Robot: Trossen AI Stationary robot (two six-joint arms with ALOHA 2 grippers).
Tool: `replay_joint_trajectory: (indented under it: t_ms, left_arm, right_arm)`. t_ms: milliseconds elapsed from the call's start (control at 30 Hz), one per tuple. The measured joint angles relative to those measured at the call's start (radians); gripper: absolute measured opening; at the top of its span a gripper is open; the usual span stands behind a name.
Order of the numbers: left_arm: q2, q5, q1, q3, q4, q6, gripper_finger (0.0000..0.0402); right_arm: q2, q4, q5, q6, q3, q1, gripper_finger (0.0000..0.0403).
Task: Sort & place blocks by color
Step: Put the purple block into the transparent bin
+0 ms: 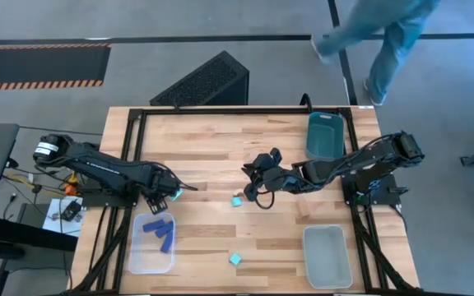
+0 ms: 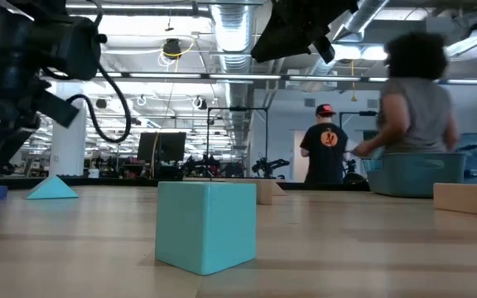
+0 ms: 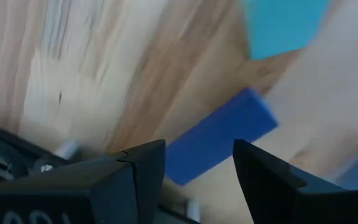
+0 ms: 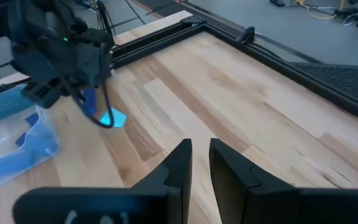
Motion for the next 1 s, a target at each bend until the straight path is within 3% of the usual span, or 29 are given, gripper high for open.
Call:
replay_joint_trajectory:
  t_ms: [200,400,600,833,1000]
  left_arm:
    - [0.000,-0.021,0.001,0.007,0.027,0.097,0.0191]
    - [0.000,-0.021,0.001,0.007,0.050,0.214,0.0247]
    - [0.000,-0.003,0.001,-0.022,0.082,0.227,0.0284]
    - [-0.006,0.052,0.002,-0.095,0.141,0.099,0.0280]
    - [-0.005,0.036,0.002,-0.095,0.166,0.068,0.0230]
  right_arm:
    - [0.000,-0.001,-0.010,-0.003,0.000,0.001,0.0079]
    - [0.000,-0.002,-0.010,-0.004,0.000,0.001,0.0079]
    - [0.000,-0.002,-0.010,0.000,0.000,0.010,0.0079]
    - [0.000,-0.002,-0.010,0.009,0.000,0.010,0.0079]
    - [0.000,-0.002,-0.011,0.015,0.000,0.009,0.0079]
